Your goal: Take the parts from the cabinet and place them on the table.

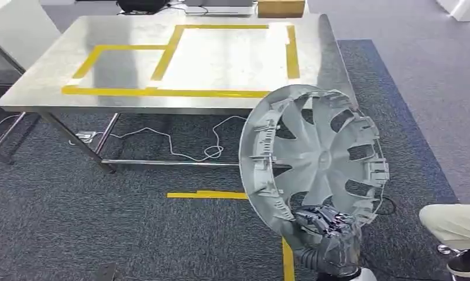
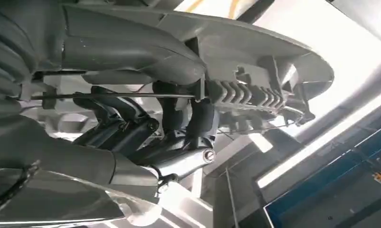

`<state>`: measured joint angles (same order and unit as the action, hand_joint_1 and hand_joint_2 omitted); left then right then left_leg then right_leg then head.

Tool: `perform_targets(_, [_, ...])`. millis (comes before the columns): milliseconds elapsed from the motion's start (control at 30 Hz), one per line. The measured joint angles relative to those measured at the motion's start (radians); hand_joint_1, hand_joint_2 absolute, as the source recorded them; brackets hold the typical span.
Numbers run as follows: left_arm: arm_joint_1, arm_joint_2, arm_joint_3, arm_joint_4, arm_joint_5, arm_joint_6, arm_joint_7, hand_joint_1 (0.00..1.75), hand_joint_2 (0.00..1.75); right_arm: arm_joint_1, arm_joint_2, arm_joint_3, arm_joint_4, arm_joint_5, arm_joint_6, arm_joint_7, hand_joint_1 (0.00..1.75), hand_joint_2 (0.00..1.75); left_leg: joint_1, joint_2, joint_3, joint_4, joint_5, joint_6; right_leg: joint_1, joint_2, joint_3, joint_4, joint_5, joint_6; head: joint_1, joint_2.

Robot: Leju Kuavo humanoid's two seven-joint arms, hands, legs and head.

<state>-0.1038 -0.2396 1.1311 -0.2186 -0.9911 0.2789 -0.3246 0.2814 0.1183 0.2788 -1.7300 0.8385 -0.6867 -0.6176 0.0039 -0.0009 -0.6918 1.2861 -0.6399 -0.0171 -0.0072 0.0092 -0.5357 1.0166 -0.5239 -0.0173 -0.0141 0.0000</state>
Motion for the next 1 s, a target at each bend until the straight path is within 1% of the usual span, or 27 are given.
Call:
perform_targets(33, [0.0,0.0,0.0,0.0,0.0,0.0,0.0,0.0,1.75,0.0,0.0,0.0,0.0,0.0,0.0,0.001,1.75,1.75,0.0,0.0,0.01,-0.054,0.04,0.005,0.001,0.001,0.015,0.0,-0.011,0.001,0.0,0.0])
perform_targets(67, [0.0,0.001,0.0,0.0,0.0,0.0,0.0,0.0,1.75,-0.001,0.0,0.0,0.0,0.0,0.0,0.001,1.75,1.75,-0.002,0.0,0.027,-0.125,0.1,0.013,0.004,0.0,0.031,0.0,-0.021,0.002,0.0,0.0])
perform_targets(100, [0.0,0.001,0.0,0.0,0.0,0.0,0.0,0.0,1.75,-0.001,0.0,0.0,0.0,0.001,0.0,0.001,1.75,1.75,-0.005,0.0,0.042,-0.197,0.174,0.025,0.005,-0.001,0.043,-0.001,-0.033,0.003,0.0,0.0])
perform_targets(133, [0.003,0.005,0.0,0.0,0.001,0.001,0.001,0.0,1.75,-0.002,0.0,0.001,0.001,0.001,0.0,0.001,1.75,1.75,-0.014,-0.003,0.043,-0.227,0.208,0.035,0.008,0.0,0.05,0.002,-0.043,0.009,0.003,0.0])
perform_targets(167, [0.002,0.006,0.0,0.0,0.005,0.001,0.003,0.0,1.75,-0.002,0.0,0.002,0.004,0.002,-0.001,0.001,1.75,1.75,-0.017,-0.004,0.045,-0.23,0.16,0.039,0.007,0.005,0.046,-0.001,-0.052,0.02,0.002,0.0])
perform_targets(200, [0.003,0.006,0.001,0.0,0.006,0.0,0.005,0.0,1.75,-0.003,0.0,0.005,0.004,0.005,-0.001,0.002,1.75,1.75,-0.018,-0.004,0.052,-0.231,0.182,0.043,0.007,0.005,0.045,-0.006,-0.059,0.025,0.002,0.0])
perform_targets(267, [0.004,0.007,0.002,0.0,0.011,0.0,0.005,0.0,1.75,-0.004,0.001,0.013,0.005,0.005,0.0,0.003,1.75,1.75,-0.016,-0.005,0.07,-0.248,0.179,0.055,0.008,0.003,0.073,0.01,-0.047,0.037,0.004,0.0])
perform_targets(300, [0.003,0.006,0.002,0.0,0.013,-0.001,0.005,0.0,1.75,-0.005,0.001,0.017,0.005,0.006,0.0,0.004,1.75,1.75,-0.009,-0.007,0.089,-0.256,0.181,0.057,0.007,0.002,0.059,0.02,-0.057,0.041,0.001,0.0])
perform_targets(333, [0.001,0.011,0.002,0.0,0.015,-0.001,0.003,0.0,1.75,-0.008,0.001,0.021,0.005,0.007,0.0,0.005,1.75,1.75,-0.008,-0.005,0.099,-0.258,0.176,0.061,0.007,-0.001,0.042,0.066,-0.065,0.045,0.011,-0.001])
perform_targets(367, [-0.001,0.012,0.003,0.0,0.018,-0.004,0.003,0.0,1.75,-0.013,0.001,0.026,0.008,0.011,0.001,0.006,1.75,1.75,-0.008,-0.006,0.102,-0.258,0.17,0.064,0.005,-0.001,0.01,0.122,-0.082,0.047,0.018,0.0])
perform_targets(400, [0.0,0.014,0.003,0.0,0.02,-0.006,0.003,0.0,1.75,-0.017,0.001,0.032,0.013,0.014,0.002,0.008,1.75,1.75,-0.008,-0.006,0.107,-0.257,0.161,0.064,0.001,-0.001,-0.049,0.206,-0.12,0.05,0.017,0.0])
perform_targets(433, [0.001,0.015,0.003,0.0,0.021,-0.008,0.003,0.0,1.75,-0.017,0.001,0.037,0.016,0.016,0.002,0.01,1.75,1.75,-0.008,-0.006,0.113,-0.257,0.153,0.063,0.0,-0.001,-0.096,0.261,-0.152,0.054,0.018,0.0])
perform_targets(467, [0.002,0.015,0.004,0.0,0.023,-0.008,0.003,0.0,1.75,-0.018,0.001,0.042,0.02,0.019,0.002,0.01,1.75,1.75,-0.008,-0.006,0.121,-0.257,0.144,0.063,-0.001,-0.002,-0.126,0.284,-0.164,0.056,0.018,0.0])
perform_targets(500, [0.003,0.016,0.005,0.0,0.024,-0.009,0.003,0.0,1.75,-0.019,0.001,0.046,0.024,0.021,0.002,0.012,1.75,1.75,-0.007,-0.007,0.133,-0.257,0.135,0.061,-0.002,-0.002,-0.138,0.269,-0.144,0.059,0.018,0.0])
perform_targets(533, [0.004,0.016,0.005,0.0,0.025,-0.011,0.003,0.0,1.75,-0.02,0.001,0.049,0.026,0.021,0.002,0.014,1.75,1.75,-0.006,-0.009,0.148,-0.257,0.124,0.059,-0.004,-0.003,-0.133,0.221,-0.103,0.061,0.017,0.0])
perform_targets(567, [0.004,0.017,0.006,0.0,0.026,-0.013,0.003,0.0,1.75,-0.022,0.001,0.052,0.03,0.024,0.002,0.017,1.75,1.75,-0.005,-0.011,0.165,-0.257,0.112,0.056,-0.004,-0.005,-0.115,0.148,-0.047,0.063,0.019,0.0])
perform_targets(600, [0.004,0.018,0.006,0.0,0.026,-0.015,0.003,0.0,1.75,-0.024,0.001,0.053,0.034,0.026,0.003,0.018,1.75,1.75,-0.003,-0.011,0.184,-0.257,0.098,0.052,-0.005,-0.008,-0.094,0.059,0.028,0.064,0.018,0.0])
perform_targets(633, [0.007,0.02,0.007,0.0,0.027,-0.018,0.003,0.0,1.75,-0.027,0.001,0.057,0.039,0.028,0.003,0.019,1.75,1.75,-0.004,-0.012,0.185,-0.259,0.091,0.046,-0.002,-0.011,-0.088,0.046,0.05,0.06,0.021,0.0])
perform_targets(667, [0.004,0.022,0.009,0.0,0.034,-0.021,0.0,0.0,1.75,-0.037,0.001,0.063,0.048,0.034,0.005,0.023,1.75,1.75,-0.006,-0.011,0.186,-0.258,0.087,0.037,0.006,-0.013,-0.098,0.023,0.031,0.044,0.019,0.0])
perform_targets(700, [0.003,0.023,0.01,0.0,0.04,-0.022,-0.003,0.0,1.75,-0.041,0.001,0.07,0.054,0.041,0.006,0.027,1.75,1.75,-0.006,-0.009,0.181,-0.26,0.085,0.034,0.005,-0.009,-0.087,0.03,0.044,0.029,0.017,0.0])
perform_targets(767, [0.002,0.022,0.014,0.0,0.042,-0.02,-0.004,0.0,1.75,-0.051,0.004,0.077,0.062,0.053,0.006,0.039,1.75,1.75,-0.006,-0.008,0.187,-0.258,0.087,0.028,0.005,-0.007,-0.083,0.027,0.037,0.02,0.017,0.0])
perform_targets(800, [-0.001,0.023,0.016,0.0,0.042,-0.017,-0.002,0.0,1.75,-0.056,0.008,0.08,0.066,0.058,0.006,0.039,1.75,1.75,-0.006,-0.007,0.176,-0.23,0.09,0.025,-0.002,-0.008,-0.068,0.016,0.034,0.016,0.016,0.0])
perform_targets(833, [-0.003,0.023,0.016,0.0,0.042,-0.017,-0.002,0.0,1.75,-0.063,0.01,0.083,0.071,0.061,0.007,0.042,1.75,1.75,-0.006,-0.006,0.147,-0.174,0.101,0.018,-0.003,-0.011,-0.055,0.011,0.029,0.008,0.013,0.0])
perform_targets(867, [-0.003,0.023,0.016,0.0,0.042,-0.018,0.003,0.0,1.75,-0.072,0.012,0.089,0.075,0.067,0.013,0.046,1.75,1.75,-0.004,-0.006,0.102,-0.103,0.088,0.012,-0.003,-0.011,-0.045,0.007,0.023,0.001,0.01,0.0])
perform_targets(933, [-0.003,0.023,0.016,0.0,0.039,-0.018,0.008,0.0,1.75,-0.084,0.012,0.101,0.083,0.079,0.025,0.057,1.75,1.75,-0.001,-0.006,0.018,0.017,0.022,0.005,-0.002,-0.009,-0.027,0.006,0.007,-0.002,0.011,0.0])
perform_targets(967, [-0.002,0.023,0.016,0.0,0.038,-0.019,0.008,0.0,1.75,-0.089,0.012,0.103,0.086,0.089,0.031,0.062,1.75,1.75,-0.001,-0.006,-0.01,0.044,-0.001,0.004,-0.002,-0.007,-0.016,0.006,-0.002,-0.002,0.01,0.0])
perform_targets(1000, [-0.001,0.023,0.017,0.0,0.037,-0.021,0.008,0.0,1.75,-0.096,0.012,0.108,0.091,0.101,0.037,0.07,1.75,1.75,-0.001,-0.006,-0.022,0.039,0.003,0.005,-0.002,-0.005,-0.001,0.006,-0.012,-0.002,0.011,0.0])
